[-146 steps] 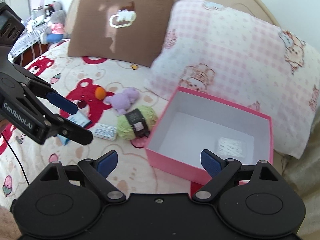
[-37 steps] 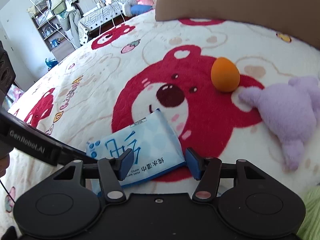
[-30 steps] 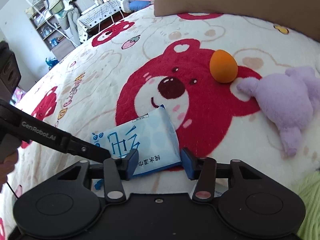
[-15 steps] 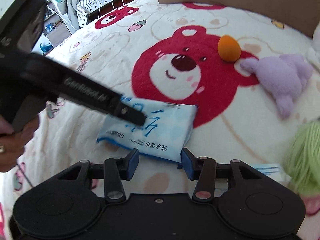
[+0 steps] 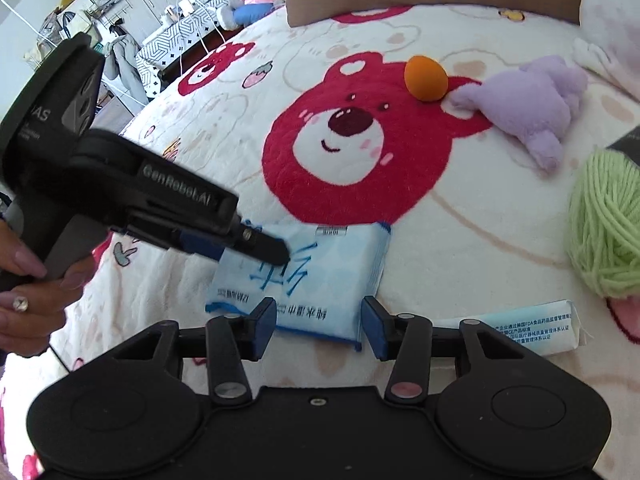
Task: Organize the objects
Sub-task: 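Close the left gripper on the blue wet-wipes pack edge, then lift the wet-wipes pack with the left gripper and carry it over the pink box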
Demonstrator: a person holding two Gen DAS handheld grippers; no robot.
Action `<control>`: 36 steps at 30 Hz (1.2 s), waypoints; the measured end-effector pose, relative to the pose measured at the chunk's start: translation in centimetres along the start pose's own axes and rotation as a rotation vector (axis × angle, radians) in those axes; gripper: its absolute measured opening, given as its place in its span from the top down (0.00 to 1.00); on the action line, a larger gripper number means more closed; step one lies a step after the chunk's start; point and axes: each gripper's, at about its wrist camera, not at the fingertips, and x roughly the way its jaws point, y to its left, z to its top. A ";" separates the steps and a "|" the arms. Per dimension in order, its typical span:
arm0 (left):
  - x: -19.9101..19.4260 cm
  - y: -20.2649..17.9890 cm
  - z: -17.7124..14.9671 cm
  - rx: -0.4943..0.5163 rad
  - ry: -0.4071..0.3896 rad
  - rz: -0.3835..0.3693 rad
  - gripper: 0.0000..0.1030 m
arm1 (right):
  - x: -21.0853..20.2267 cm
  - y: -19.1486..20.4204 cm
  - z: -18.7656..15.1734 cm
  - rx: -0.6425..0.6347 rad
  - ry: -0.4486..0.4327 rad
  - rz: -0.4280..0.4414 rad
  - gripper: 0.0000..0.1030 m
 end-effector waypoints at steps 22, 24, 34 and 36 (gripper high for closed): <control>-0.8 -3.1 -0.7 0.138 -0.053 0.085 0.58 | 1.0 1.6 -0.2 -0.114 -0.067 -0.024 0.31; -0.8 -3.3 -0.7 0.145 -0.056 0.088 0.57 | 0.8 1.6 -0.2 -0.103 -0.070 -0.016 0.31; -2.9 -4.0 -1.7 0.190 -0.096 0.080 0.57 | -0.5 2.6 -0.2 -0.093 -0.084 -0.017 0.31; -3.5 -4.2 -1.9 0.201 -0.102 0.071 0.57 | -0.9 2.7 -0.2 -0.086 -0.085 -0.024 0.30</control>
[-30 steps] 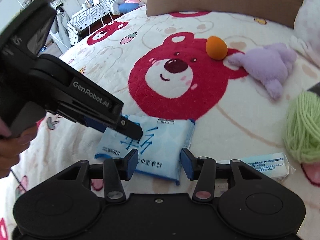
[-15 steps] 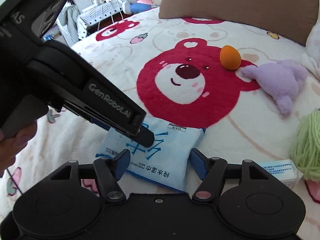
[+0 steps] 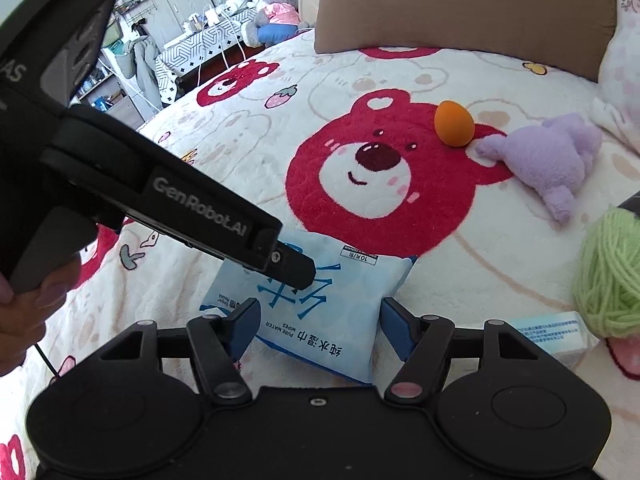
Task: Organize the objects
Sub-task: 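Lift the wet-wipes pack with the left gripper and carry it over the pink box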
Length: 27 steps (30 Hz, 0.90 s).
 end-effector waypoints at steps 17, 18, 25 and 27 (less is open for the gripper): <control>-3.1 -2.3 -1.7 0.061 -0.006 -0.116 0.55 | -3.9 0.9 -0.4 0.093 -0.038 -0.065 0.15; -3.2 -2.5 -1.8 0.066 -0.005 -0.121 0.55 | -4.0 0.9 -0.6 0.101 -0.038 -0.069 0.14; -3.5 -4.0 -2.6 0.086 0.034 -0.157 0.55 | -5.3 1.2 -1.2 0.143 -0.052 -0.139 0.08; -3.7 -4.4 -2.8 0.085 0.045 -0.177 0.55 | -5.9 1.4 -1.3 0.141 -0.058 -0.167 0.08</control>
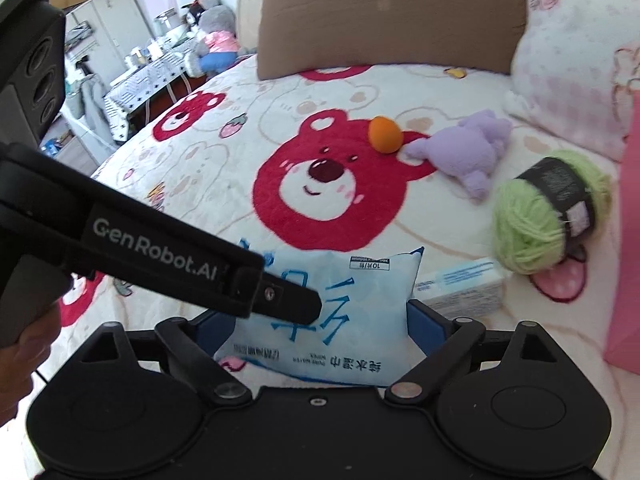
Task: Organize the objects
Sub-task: 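Lift the wet-wipes pack with the left gripper and carry it over the pink box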
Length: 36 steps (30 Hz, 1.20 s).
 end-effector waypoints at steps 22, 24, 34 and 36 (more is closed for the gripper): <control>-4.1 -6.7 -0.4 0.194 0.054 -0.121 0.54 | -8.2 0.6 -0.4 -0.035 -0.040 -0.168 0.08; -4.5 -7.5 -0.5 0.214 0.052 -0.128 0.54 | -8.8 0.3 -0.2 -0.028 -0.033 -0.172 0.08; -5.7 -10.7 0.5 0.273 0.041 -0.181 0.54 | -11.6 -1.5 1.1 0.004 -0.044 -0.198 0.08; -5.9 -11.4 0.7 0.289 0.036 -0.189 0.54 | -12.1 -1.9 1.4 0.008 -0.055 -0.206 0.08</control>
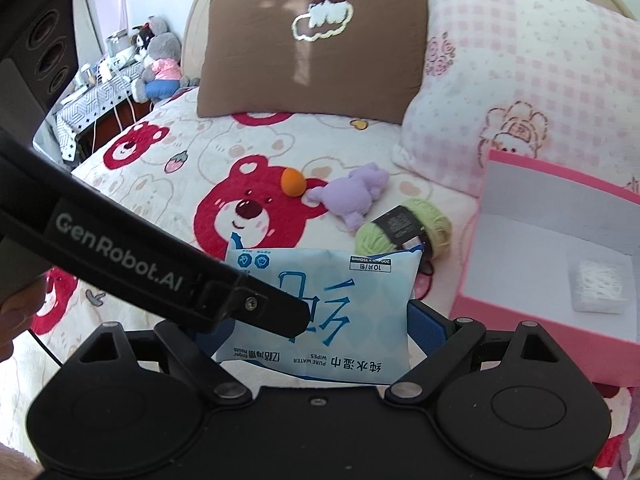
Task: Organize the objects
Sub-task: 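Lift the wet-wipes pack with the left gripper and carry it over the pink box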
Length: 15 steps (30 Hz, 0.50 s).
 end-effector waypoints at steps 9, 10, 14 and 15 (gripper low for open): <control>0.2 -3.8 3.0 0.107 0.005 -0.007 0.54 | -1.7 -3.0 1.1 0.039 -0.042 -0.022 0.08; 0.3 -4.2 3.3 0.122 0.006 -0.003 0.54 | -1.9 -3.4 1.2 0.046 -0.045 -0.022 0.09; 1.1 -5.8 4.3 0.160 0.006 -0.006 0.54 | -2.6 -4.9 1.6 0.047 -0.059 -0.044 0.09; 1.3 -6.0 4.6 0.164 0.004 -0.017 0.54 | -2.8 -5.3 1.8 0.045 -0.061 -0.052 0.10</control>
